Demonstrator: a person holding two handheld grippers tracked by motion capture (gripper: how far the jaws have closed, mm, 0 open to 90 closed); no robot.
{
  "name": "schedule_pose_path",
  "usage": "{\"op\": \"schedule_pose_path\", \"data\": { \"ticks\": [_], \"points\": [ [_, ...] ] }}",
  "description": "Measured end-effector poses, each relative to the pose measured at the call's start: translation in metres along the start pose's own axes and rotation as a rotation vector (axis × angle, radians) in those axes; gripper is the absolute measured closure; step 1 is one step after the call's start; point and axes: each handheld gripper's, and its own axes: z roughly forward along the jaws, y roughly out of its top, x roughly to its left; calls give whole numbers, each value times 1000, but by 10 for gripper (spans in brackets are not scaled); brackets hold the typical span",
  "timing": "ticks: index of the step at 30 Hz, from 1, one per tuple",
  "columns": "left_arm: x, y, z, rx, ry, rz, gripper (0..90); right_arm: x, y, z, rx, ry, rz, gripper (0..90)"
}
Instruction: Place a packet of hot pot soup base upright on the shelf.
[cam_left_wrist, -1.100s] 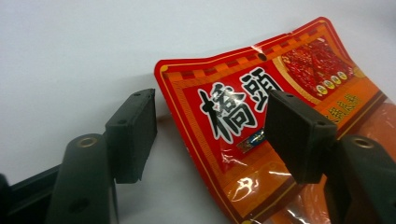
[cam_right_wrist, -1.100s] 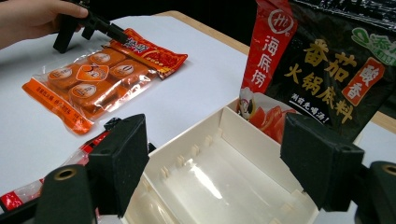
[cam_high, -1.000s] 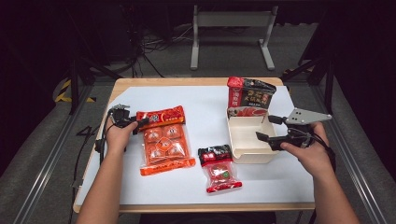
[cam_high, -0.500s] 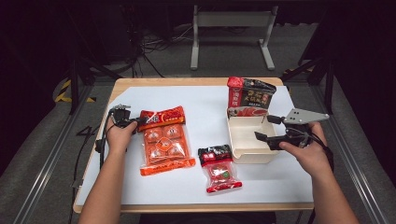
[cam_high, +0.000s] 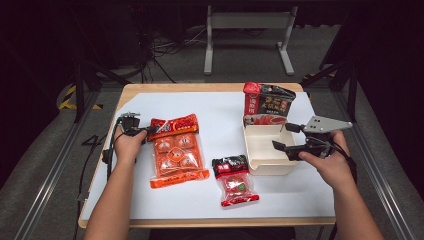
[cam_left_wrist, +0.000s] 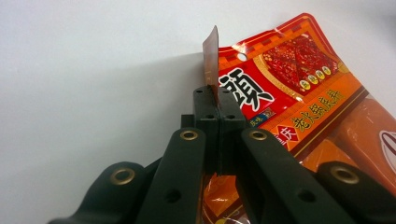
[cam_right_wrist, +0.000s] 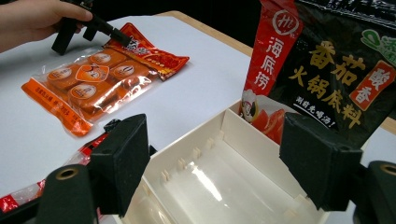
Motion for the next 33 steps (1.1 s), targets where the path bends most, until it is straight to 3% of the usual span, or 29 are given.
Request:
{"op": "schedule_pose_path", "data": {
  "ticks": [9, 14, 22, 28, 33],
  "points": [
    [-10, 7, -17, -83, -12, 29, 900, 1, 0, 1, 10, 16, 9, 308],
    [-14, 10, -29, -129, -40, 29, 900, 2, 1, 1, 13, 27, 2, 339],
    [-29, 16, -52, -207, -70, 68, 900, 2, 2, -1, 4, 43, 19, 371],
    [-40, 20, -66, -229, -73, 104, 900, 3, 3, -3, -1, 60, 38, 405],
    [-52, 20, -80, -289, -102, 132, 900, 3, 5, -4, -9, 69, 45, 407]
  ]
}}
